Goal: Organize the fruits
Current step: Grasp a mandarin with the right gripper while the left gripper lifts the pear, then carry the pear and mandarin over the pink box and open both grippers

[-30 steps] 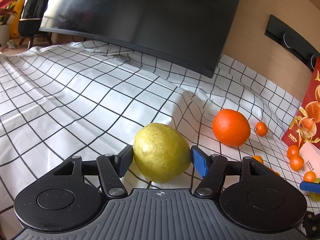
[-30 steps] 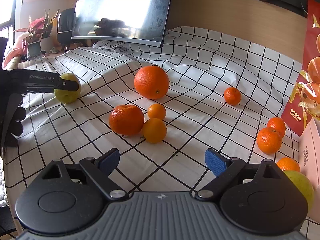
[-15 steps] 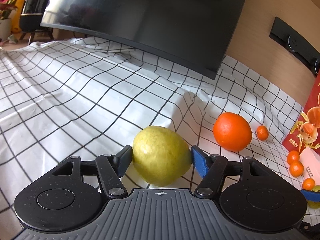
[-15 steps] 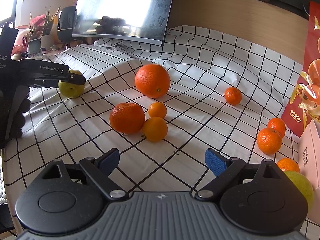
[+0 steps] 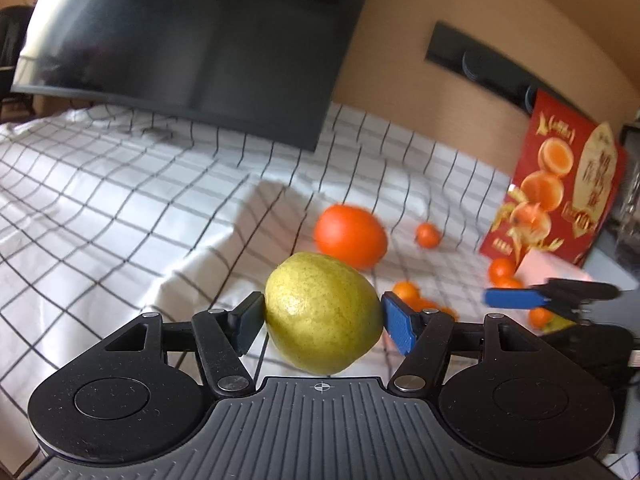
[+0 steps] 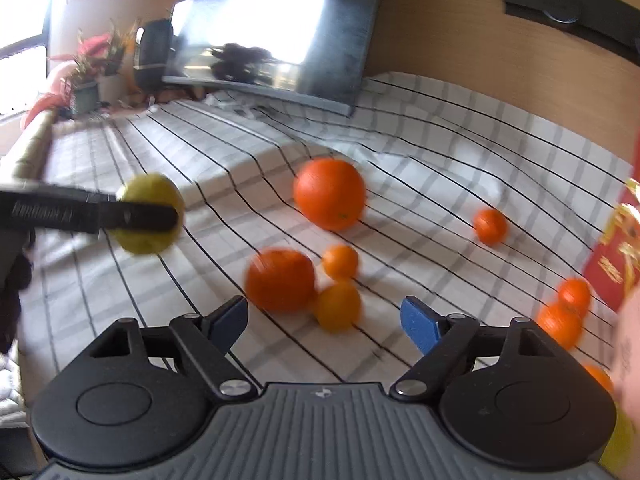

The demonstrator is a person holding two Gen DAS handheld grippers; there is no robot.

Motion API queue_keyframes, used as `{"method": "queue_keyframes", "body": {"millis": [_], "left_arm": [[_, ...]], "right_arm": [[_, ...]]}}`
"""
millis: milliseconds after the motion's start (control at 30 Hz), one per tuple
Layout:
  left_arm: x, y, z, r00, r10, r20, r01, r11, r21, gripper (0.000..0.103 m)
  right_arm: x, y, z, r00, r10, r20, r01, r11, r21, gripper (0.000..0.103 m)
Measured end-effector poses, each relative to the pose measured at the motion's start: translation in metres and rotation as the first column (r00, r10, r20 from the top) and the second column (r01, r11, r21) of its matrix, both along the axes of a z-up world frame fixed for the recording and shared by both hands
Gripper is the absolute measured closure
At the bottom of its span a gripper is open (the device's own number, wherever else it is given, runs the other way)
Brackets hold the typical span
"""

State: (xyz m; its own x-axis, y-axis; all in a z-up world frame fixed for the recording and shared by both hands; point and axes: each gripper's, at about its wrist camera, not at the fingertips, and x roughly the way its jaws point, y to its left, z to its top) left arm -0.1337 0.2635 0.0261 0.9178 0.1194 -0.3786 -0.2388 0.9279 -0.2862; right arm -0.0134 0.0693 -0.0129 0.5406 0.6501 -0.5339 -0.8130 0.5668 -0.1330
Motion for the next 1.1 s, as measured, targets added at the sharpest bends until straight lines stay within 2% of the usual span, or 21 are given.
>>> {"method": "queue_keyframes", "body": {"millis": [167, 367, 433, 533, 667, 800, 900, 967, 1100], "left_arm": [[-0.011, 0.010, 0.007, 0.997, 0.071, 0.037, -0.071, 0.997, 0.015, 0.033], [-0.005, 0.017, -0.008, 0.996, 0.088, -0.024, -0.087, 0.996, 0.023, 0.033], [-0.003, 0.016, -0.010, 0.996, 0.087, -0.035, -0.086, 0.996, 0.037, 0.033], [-0.002, 0.014, -0.011, 0.995, 0.085, -0.043, -0.083, 0.995, 0.049, 0.033], [-0.001, 0.007, -0.011, 0.997, 0.056, -0.047, -0.054, 0.997, 0.048, 0.033], [0.005, -0.017, -0.009, 0.998, -0.050, -0.039, 0.053, 0.997, 0.060, 0.033], [0.013, -0.050, -0.008, 0.982, -0.186, -0.045, 0.189, 0.979, 0.078, 0.033], [0.020, -0.076, -0.007, 0.959, -0.276, -0.056, 0.280, 0.956, 0.090, 0.033], [0.032, -0.134, -0.009, 0.893, -0.442, -0.086, 0.448, 0.889, 0.092, 0.033]], "right_arm": [[0.011, 0.026, 0.008, 0.998, 0.051, -0.022, -0.051, 0.999, 0.014, 0.025], [0.025, 0.053, -0.006, 0.996, 0.028, -0.086, -0.032, 0.998, -0.045, 0.034], [0.021, 0.057, -0.011, 0.998, 0.028, -0.052, -0.032, 0.997, -0.069, 0.036], [0.011, 0.057, -0.012, 0.998, 0.056, -0.017, -0.057, 0.993, -0.104, 0.054], [-0.005, 0.047, -0.004, 0.998, 0.066, -0.012, -0.067, 0.991, -0.112, 0.054], [-0.021, 0.008, 0.013, 0.999, 0.049, -0.008, -0.050, 0.996, -0.076, 0.054], [-0.029, -0.035, 0.024, 1.000, 0.004, -0.007, -0.005, 0.998, -0.060, 0.055], [-0.032, -0.069, 0.030, 0.998, -0.055, 0.014, 0.056, 0.996, -0.063, 0.054], [-0.031, -0.137, 0.033, 0.978, -0.209, 0.013, 0.209, 0.975, -0.071, 0.054]]}}
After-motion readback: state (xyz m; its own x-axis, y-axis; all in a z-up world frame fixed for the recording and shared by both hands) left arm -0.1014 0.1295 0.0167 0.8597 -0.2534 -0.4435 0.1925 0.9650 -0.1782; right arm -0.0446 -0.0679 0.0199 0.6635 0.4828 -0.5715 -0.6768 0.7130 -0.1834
